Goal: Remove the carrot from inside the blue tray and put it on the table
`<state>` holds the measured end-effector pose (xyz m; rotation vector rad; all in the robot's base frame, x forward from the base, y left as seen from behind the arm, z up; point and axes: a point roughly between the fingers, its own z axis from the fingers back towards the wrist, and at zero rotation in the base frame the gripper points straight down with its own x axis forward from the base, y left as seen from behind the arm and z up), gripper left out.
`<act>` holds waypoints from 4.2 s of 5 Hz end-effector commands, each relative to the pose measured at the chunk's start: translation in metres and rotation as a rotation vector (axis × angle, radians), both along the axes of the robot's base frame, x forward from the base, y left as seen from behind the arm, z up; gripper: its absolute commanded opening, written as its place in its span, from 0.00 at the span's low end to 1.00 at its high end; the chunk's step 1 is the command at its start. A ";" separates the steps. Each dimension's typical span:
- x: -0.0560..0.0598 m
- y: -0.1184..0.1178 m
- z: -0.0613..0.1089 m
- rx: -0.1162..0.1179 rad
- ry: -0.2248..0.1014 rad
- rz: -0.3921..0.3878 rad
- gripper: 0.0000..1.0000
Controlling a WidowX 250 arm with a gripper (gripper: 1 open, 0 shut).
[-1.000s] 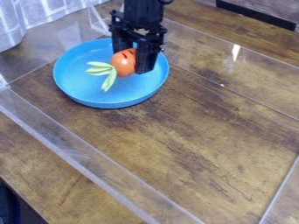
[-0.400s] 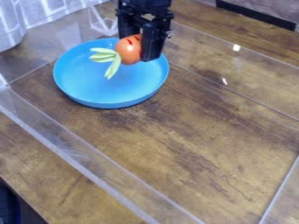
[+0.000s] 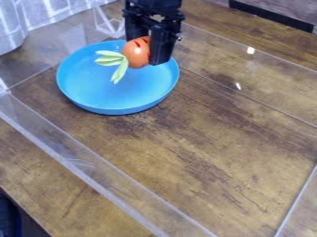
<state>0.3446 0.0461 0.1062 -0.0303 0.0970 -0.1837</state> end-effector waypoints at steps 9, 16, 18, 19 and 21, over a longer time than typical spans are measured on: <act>0.009 -0.047 0.058 0.025 -0.160 -0.098 0.00; 0.013 -0.090 0.030 -0.102 -0.201 -0.108 0.00; 0.015 -0.090 0.024 -0.141 -0.209 -0.108 0.00; 0.012 -0.094 0.019 -0.147 -0.200 -0.100 1.00; 0.009 -0.093 0.016 -0.143 -0.196 -0.091 1.00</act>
